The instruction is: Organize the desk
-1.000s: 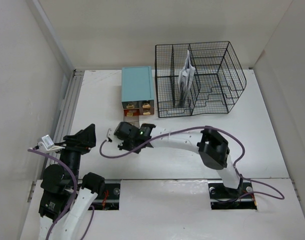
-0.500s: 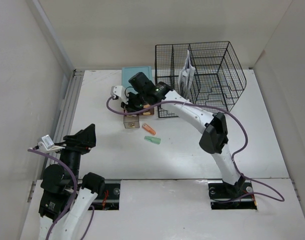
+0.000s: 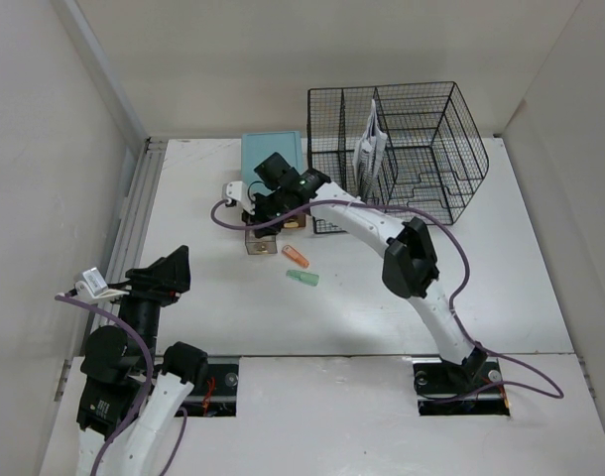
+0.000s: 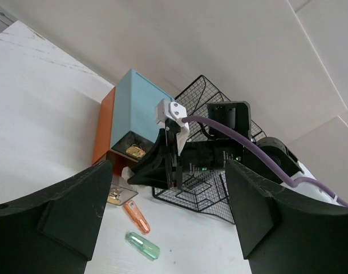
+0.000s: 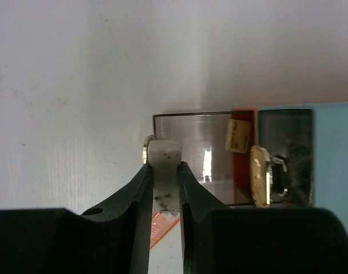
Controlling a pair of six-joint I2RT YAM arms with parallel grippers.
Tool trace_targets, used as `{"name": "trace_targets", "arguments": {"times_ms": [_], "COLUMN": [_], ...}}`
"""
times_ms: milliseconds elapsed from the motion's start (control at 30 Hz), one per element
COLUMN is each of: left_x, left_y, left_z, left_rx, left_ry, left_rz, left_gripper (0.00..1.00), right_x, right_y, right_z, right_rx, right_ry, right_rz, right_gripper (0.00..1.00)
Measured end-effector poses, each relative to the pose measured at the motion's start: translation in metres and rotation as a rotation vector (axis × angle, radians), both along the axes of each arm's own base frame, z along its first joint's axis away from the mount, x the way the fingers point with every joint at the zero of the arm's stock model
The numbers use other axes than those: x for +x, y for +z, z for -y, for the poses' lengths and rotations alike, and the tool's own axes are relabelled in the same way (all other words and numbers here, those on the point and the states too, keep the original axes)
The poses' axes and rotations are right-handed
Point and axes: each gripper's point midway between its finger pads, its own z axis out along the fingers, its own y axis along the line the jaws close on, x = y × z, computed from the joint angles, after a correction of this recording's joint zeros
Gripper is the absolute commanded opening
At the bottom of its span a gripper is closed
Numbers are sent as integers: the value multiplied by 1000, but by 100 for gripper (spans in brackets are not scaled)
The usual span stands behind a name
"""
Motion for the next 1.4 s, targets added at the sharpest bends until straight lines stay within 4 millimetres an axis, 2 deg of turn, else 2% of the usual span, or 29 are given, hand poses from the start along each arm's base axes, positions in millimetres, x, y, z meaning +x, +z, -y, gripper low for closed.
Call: {"name": "trace_targets", "arguments": {"times_ms": [200, 333, 433, 467, 500, 533, 567, 633, 667, 700, 733, 833, 933, 967, 1033, 1067, 1100, 1133, 1167, 1267, 1333, 1400], "left_x": [0, 0, 0, 0, 0, 0, 0, 2, 5, 10, 14, 34, 55, 62, 72, 75, 78, 80, 81, 90, 98, 106], "left_y": [0, 0, 0, 0, 0, 1, 1, -2, -6, -13, -21, -58, -103, -122, -156, -174, -192, -208, -219, -237, -243, -247], "left_z": [0, 1, 1, 2, 2, 3, 4, 8, 11, 16, 21, 42, 65, 72, 88, 94, 100, 105, 108, 119, 124, 128], "left_rx": [0, 0, 1, 1, 2, -3, -11, -36, -47, -66, -85, -137, -192, -211, -243, -255, -265, -271, -272, -272, -273, -268], "left_ry": [0, -3, -8, -10, -12, -15, -19, -35, -46, -59, -74, -131, -191, -208, -248, -264, -277, -287, -295, -318, -328, -333], "left_rz": [0, 0, 1, 1, 1, 3, 4, 3, -4, -14, -31, -114, -207, -245, -321, -362, -410, -457, -494, -559, -582, -598], "left_gripper": [77, 77, 77, 73, 57, 19, 1, 0, 0, 0, 0, 0, 0, 0, 0, 0, 0, 0, 0, 0, 0, 4], "right_x": [18, 25, 29, 29, 29, 29, 29, 30, 29, 28, 26, 19, 12, 10, 5, 3, 1, -2, -5, 3, 15, 25], "right_y": [1, -8, -17, -20, -22, -22, -23, -21, -20, -17, -12, 17, 70, 90, 136, 159, 181, 199, 215, 248, 250, 237], "right_z": [5, 7, 8, 9, 9, 9, 9, 8, 8, 9, 11, 15, 24, 28, 43, 50, 58, 68, 75, 98, 113, 128], "right_rx": [5, -15, -29, -35, -36, -35, -34, -25, -21, -19, -12, 27, 104, 138, 207, 247, 292, 329, 371, 480, 511, 510], "right_ry": [-39, -67, -88, -91, -96, -98, -101, -107, -109, -112, -118, -135, -149, -157, -194, -219, -234, -249, -257, -310, -335, -367], "right_rz": [33, 40, 44, 43, 45, 42, 41, 44, 44, 43, 40, 44, 96, 128, 208, 248, 292, 314, 321, 278, 240, 195], "right_gripper": [9, 39, 50, 50, 52, 52, 52, 45, 38, 26, 0, 0, 0, 7, 53, 59, 48, 5, 0, 0, 0, 0]}}
